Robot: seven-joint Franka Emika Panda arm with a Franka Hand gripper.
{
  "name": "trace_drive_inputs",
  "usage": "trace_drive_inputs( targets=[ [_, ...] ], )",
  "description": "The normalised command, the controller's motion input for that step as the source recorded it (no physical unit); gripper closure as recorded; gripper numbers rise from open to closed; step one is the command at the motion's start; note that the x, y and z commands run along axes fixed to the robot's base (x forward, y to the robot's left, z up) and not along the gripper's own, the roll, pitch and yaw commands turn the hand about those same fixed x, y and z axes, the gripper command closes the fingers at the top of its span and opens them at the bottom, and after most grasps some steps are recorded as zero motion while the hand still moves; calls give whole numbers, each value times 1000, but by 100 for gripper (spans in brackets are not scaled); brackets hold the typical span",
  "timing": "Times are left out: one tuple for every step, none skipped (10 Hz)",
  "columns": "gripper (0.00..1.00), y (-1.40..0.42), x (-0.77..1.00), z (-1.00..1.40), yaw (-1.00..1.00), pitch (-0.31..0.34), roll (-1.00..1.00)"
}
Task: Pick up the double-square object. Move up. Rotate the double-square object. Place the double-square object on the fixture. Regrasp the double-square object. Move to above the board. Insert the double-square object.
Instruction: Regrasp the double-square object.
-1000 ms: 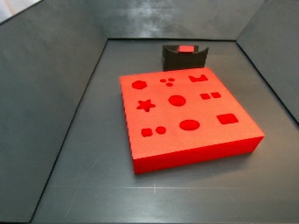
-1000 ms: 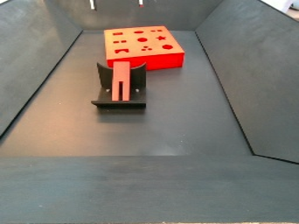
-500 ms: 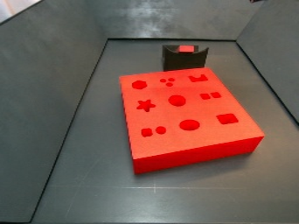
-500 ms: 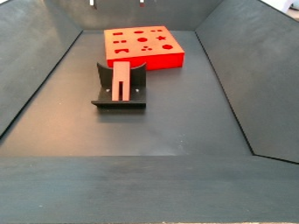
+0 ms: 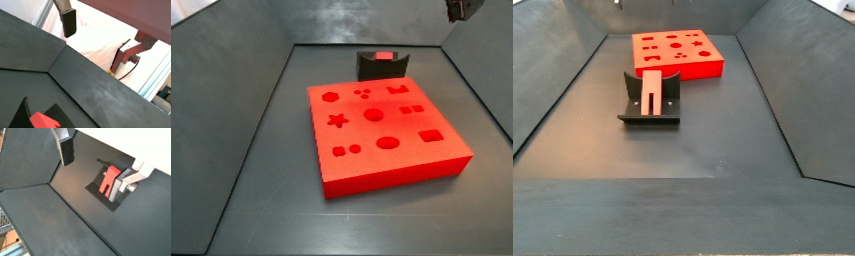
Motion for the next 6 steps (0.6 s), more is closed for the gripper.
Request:
trace_drive_inputs(
  targets=[
    [0, 76, 33, -1000, 237, 105, 192],
    [0, 73, 36, -1000, 234, 73, 175],
    [0, 65, 50, -1000, 219, 28, 157],
    [0, 61, 59, -1000, 206, 1, 141],
    [0, 58, 70, -1000, 174, -48, 115],
    [0, 53, 82, -1000, 139, -94, 97]
  ],
)
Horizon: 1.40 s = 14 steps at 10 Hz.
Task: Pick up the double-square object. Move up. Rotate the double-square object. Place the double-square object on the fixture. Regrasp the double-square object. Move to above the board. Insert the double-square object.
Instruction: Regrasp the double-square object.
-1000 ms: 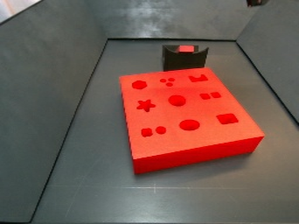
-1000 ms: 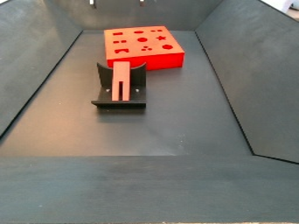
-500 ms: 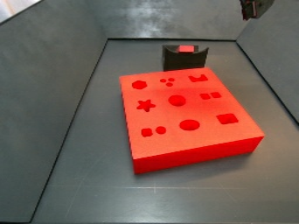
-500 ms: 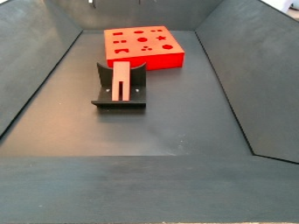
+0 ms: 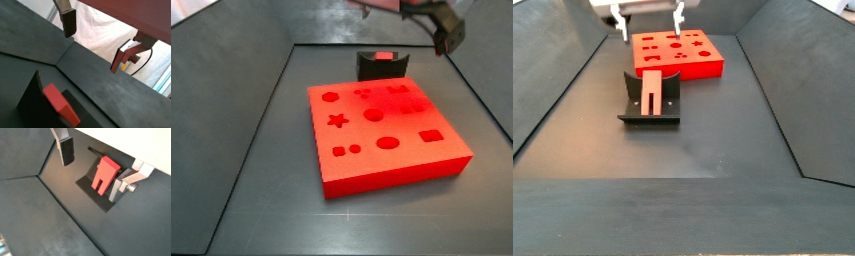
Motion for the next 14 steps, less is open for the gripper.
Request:
trace_drive_inputs(
  targets=[
    [0, 48, 88, -1000, 103, -121, 87],
    [0, 45, 91, -1000, 78, -129, 83],
    [0, 42, 101, -1000, 33, -129, 81],
    [0, 36, 119, -1000, -6, -111, 77],
    [0, 25, 112, -881, -29, -93, 79],
    [0, 16, 95, -731, -43, -69, 79],
    [0, 12, 86, -584, -49, -51, 73],
    [0, 9, 75, -391, -46, -23, 67],
    [0, 9, 70, -249, -40, -5, 64],
    [0, -1, 38, -195, -28, 18, 51],
    [0, -9, 9, -173, -20, 19, 47],
    [0, -8, 10, -172, -15, 19, 47],
    [0, -8, 10, -171, -7, 19, 47],
    [0, -8, 10, -170, -5, 19, 47]
  ],
)
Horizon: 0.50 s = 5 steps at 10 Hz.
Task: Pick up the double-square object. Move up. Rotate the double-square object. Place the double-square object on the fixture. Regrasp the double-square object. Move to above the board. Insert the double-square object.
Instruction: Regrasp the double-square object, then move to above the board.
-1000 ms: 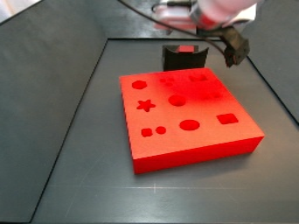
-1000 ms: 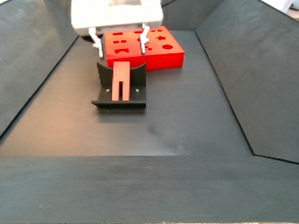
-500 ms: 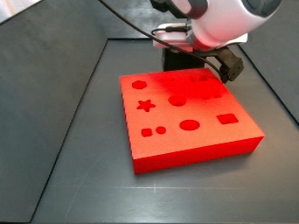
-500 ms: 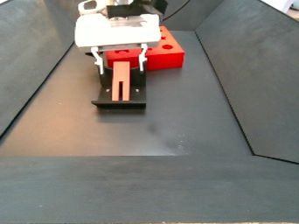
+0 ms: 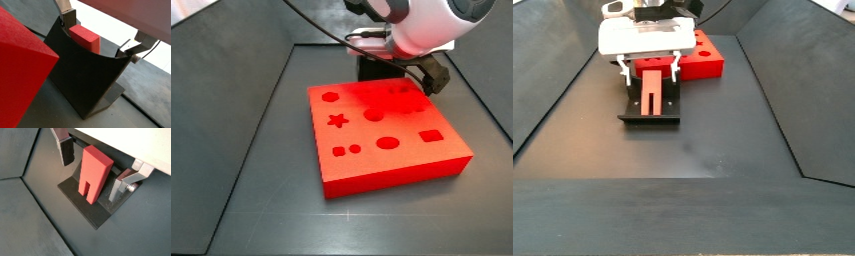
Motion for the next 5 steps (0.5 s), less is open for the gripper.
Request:
trace_drive_inputs(
  targets=[
    [100, 0, 0, 0, 0, 0, 0],
    [100, 123, 32, 1000, -107, -202, 123],
    [100, 121, 31, 1000, -110, -201, 117],
    [100, 115, 18, 1000, -146, -187, 91],
    [100, 112, 6, 1000, -197, -137, 54]
  ],
)
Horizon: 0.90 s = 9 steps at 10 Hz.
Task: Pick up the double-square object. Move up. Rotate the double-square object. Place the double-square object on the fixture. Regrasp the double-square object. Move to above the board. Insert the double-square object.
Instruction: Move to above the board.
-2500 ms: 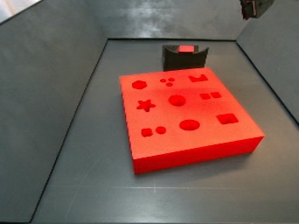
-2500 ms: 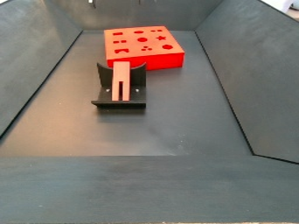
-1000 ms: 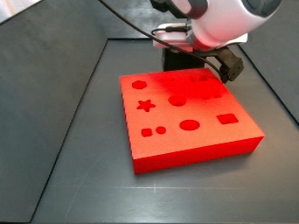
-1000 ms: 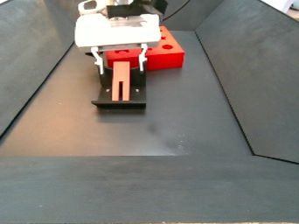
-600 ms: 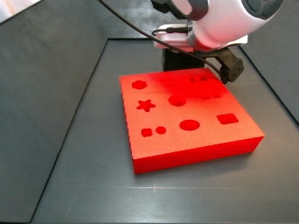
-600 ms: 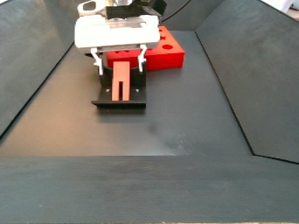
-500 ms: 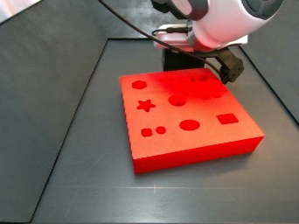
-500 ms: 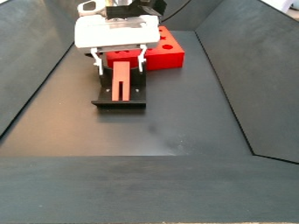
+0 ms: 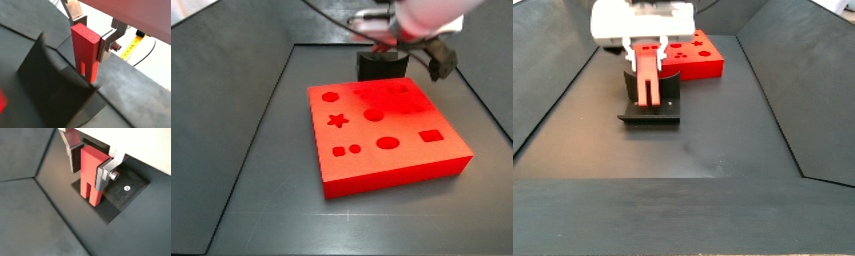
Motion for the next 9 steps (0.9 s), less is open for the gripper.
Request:
trace_drive_inputs(
  targets=[
    [100, 110, 5, 1000, -208, -109, 39],
    [100, 109, 0, 1000, -214, -52, 17],
    [100, 108, -7, 1000, -207, -16, 12],
    [100, 105, -16, 1000, -178, 29, 5],
    [100, 102, -23, 1000, -155, 62, 1],
    [100, 92, -34, 1000, -114, 104, -4],
    [100, 80, -34, 950, -93, 124, -7],
    [100, 34, -27, 625, -36, 161, -21],
    [100, 22, -21, 500, -16, 169, -28]
  ],
)
